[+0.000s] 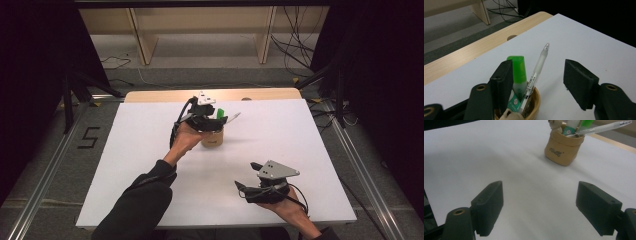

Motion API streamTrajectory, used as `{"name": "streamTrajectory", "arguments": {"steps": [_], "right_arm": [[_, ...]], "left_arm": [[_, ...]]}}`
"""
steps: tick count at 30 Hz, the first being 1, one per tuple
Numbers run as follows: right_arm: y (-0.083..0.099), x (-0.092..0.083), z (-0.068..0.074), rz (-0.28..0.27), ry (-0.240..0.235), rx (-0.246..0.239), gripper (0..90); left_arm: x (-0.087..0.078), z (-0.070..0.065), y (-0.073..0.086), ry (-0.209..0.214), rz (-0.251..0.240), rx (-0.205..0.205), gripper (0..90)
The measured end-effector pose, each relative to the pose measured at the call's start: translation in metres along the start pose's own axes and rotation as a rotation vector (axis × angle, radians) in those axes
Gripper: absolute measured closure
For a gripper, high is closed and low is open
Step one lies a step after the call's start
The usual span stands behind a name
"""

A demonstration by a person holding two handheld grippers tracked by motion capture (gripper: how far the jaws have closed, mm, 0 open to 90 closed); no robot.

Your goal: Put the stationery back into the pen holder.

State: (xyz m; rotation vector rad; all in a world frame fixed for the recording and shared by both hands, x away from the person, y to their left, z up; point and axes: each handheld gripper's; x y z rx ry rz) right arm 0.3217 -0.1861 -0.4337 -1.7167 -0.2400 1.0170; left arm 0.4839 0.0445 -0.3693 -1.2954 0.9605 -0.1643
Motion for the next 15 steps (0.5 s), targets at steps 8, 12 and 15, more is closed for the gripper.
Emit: {"name": "streamTrajectory", "arguments": {"steps": [8,12,15], "right_arm": [[0.0,-0.001,-0.002,-0.006,-0.003,0.014,22.7],[0.0,-0.001,-0.003,-0.007,-0.001,0.021,22.7],[0.001,-0.001,-0.004,-0.009,-0.003,0.024,22.7]], "left_arm": [[-0.022,0.0,0.005,0.046,-0.011,-0.022,35.4],[-0.033,0.002,0.01,0.053,-0.023,-0.026,33.8],[-0.041,0.003,0.015,0.058,-0.034,-0.035,32.6]]}}
Point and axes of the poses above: each handheld gripper's, and its own axes: x roughly forward along the jaws, y roughly out of its underside, z roughly to its left, and after that the axes turned 1 degree about y, right-handed
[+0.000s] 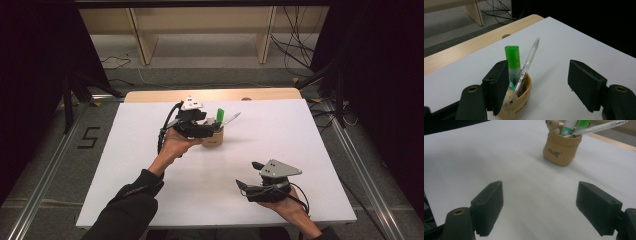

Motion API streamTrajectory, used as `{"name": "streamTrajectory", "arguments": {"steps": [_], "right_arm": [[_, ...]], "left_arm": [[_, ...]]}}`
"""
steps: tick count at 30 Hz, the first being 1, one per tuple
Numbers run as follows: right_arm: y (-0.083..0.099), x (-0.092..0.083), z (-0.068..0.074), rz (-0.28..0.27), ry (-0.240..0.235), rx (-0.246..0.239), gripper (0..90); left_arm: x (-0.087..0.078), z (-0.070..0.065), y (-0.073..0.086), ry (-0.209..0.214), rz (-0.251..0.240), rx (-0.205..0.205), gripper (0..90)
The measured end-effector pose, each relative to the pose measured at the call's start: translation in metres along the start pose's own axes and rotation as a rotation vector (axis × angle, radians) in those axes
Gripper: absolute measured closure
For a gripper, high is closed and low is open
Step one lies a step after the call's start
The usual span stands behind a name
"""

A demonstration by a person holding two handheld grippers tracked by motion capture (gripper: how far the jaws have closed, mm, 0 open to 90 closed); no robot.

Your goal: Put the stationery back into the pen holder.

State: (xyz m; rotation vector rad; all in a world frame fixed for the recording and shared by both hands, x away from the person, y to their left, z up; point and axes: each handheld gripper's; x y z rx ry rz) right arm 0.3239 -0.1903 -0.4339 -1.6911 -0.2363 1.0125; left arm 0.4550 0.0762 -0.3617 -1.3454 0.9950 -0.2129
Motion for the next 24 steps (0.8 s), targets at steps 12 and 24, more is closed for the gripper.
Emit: {"name": "streamTrajectory", "arguments": {"steps": [12,24], "right_arm": [[0.0,-0.001,-0.004,-0.017,-0.002,0.044,22.6],[-0.001,-0.003,-0.011,-0.041,-0.001,0.13,22.4]], "left_arm": [[-0.033,0.001,0.024,0.011,-0.048,-0.035,29.2],[-0.064,-0.003,0.061,0.021,-0.1,-0.056,27.0]]}}
Point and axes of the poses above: each handheld gripper's, and its own axes: x roughly forward along the jaws, y roughly out of its underside, z roughly to its left, and after that the axes turned 1 degree about y, right-handed
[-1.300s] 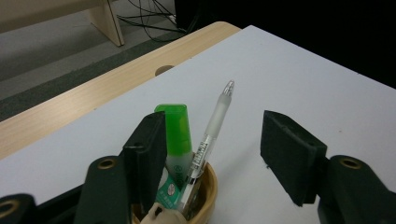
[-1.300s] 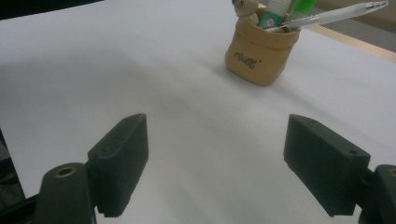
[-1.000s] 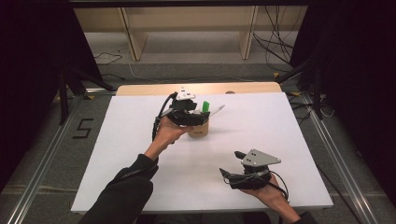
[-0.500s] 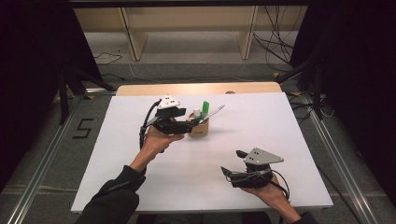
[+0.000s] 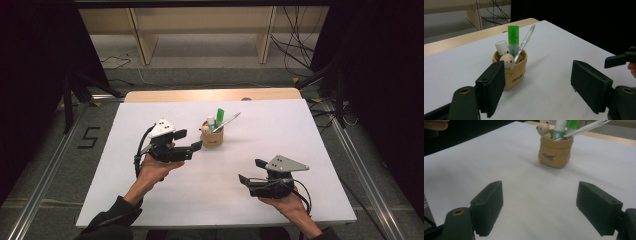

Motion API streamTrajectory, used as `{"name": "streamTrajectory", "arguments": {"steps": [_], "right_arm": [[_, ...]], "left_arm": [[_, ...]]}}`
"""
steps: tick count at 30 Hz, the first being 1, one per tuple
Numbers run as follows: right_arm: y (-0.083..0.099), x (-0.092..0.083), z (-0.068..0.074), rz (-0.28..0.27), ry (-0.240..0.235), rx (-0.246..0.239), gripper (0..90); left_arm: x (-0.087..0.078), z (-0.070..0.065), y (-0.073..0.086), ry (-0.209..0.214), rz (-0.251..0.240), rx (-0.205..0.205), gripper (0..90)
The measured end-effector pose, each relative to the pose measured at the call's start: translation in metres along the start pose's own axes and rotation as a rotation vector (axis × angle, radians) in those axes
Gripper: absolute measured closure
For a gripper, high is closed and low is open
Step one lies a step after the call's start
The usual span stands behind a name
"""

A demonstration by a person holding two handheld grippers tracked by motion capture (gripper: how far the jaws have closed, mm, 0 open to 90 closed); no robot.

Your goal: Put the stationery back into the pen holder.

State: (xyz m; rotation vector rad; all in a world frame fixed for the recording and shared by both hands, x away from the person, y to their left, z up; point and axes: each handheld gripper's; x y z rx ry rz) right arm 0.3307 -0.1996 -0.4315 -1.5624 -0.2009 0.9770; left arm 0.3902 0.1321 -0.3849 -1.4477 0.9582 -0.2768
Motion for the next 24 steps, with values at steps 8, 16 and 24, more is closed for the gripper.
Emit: {"name": "streamTrajectory", "arguments": {"steps": [8,16,24], "right_arm": [[-0.005,0.005,-0.018,-0.026,0.0,0.114,21.4],[-0.024,0.025,-0.048,-0.055,-0.037,0.29,24.7],[-0.053,0.072,-0.081,-0.061,-0.024,0.373,33.7]], "left_arm": [[-0.022,-0.001,0.02,0.002,-0.038,-0.004,26.0],[-0.042,-0.002,0.037,-0.018,-0.036,0.012,23.1],[-0.054,-0.002,0.047,-0.031,-0.041,0.008,21.7]]}}
Point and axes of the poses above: each handheld gripper's, and its own axes: x roughly forward along the jaws, y roughly out of its underside, z roughly to its left, and after that the axes turned 1 degree about y, right-handed
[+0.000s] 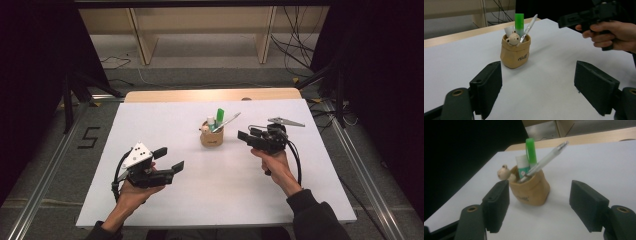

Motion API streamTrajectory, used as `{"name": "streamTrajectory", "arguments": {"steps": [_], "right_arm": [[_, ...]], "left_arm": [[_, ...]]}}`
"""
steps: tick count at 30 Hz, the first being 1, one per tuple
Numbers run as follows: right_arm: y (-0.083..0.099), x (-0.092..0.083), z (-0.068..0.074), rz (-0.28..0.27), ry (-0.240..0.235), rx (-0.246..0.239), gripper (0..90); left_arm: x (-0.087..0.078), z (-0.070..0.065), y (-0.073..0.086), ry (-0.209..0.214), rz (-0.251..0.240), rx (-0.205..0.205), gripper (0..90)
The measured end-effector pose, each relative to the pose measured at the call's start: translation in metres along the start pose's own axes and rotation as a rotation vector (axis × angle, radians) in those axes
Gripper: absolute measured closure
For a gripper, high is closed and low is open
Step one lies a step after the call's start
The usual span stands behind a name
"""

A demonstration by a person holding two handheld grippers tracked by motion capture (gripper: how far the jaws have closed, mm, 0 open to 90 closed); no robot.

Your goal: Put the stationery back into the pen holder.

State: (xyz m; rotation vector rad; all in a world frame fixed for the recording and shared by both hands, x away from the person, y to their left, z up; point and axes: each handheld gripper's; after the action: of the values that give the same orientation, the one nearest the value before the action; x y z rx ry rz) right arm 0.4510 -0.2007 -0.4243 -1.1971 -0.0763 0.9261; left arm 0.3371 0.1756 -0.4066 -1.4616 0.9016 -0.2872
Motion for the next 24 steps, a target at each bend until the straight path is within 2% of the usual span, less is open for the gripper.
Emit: {"name": "streamTrajectory", "arguments": {"steps": [2,7,9,16,18,21,24], "right_arm": [[-0.008,0.012,-0.003,0.012,0.013,0.002,35.0],[-0.022,0.038,-0.013,0.022,0.022,0.065,37.8],[-0.025,0.046,-0.015,0.034,0.028,0.075,39.2],[-0.031,0.066,-0.019,0.038,0.045,0.112,46.4],[-0.033,0.069,-0.019,0.034,0.034,0.126,52.4],[-0.036,0.071,-0.014,0.022,0.052,0.115,66.0],[-0.039,0.07,-0.009,-0.001,0.034,0.119,72.6]], "left_arm": [[-0.001,0.0,0.003,-0.001,0.006,0.0,21.7],[-0.003,0.002,0.006,-0.007,0.007,-0.01,21.7],[-0.004,0.002,0.006,-0.007,0.012,-0.009,21.8],[-0.004,0.001,0.006,-0.005,0.009,-0.01,21.8],[-0.004,0.001,0.007,-0.003,0.012,-0.009,21.8],[-0.003,0.001,0.007,-0.001,0.019,-0.008,22.0],[-0.003,0.001,0.008,-0.002,0.024,-0.006,22.1]]}}
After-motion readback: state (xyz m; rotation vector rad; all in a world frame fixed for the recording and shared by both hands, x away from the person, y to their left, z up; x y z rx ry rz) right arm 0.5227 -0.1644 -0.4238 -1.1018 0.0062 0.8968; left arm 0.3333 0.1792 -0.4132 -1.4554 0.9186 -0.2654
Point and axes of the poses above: each handheld gripper's, and its own axes: x roughly forward along the jaws, y roughly out of its underside, z roughly to its left, and after that the axes turned 1 degree about y, right-handed
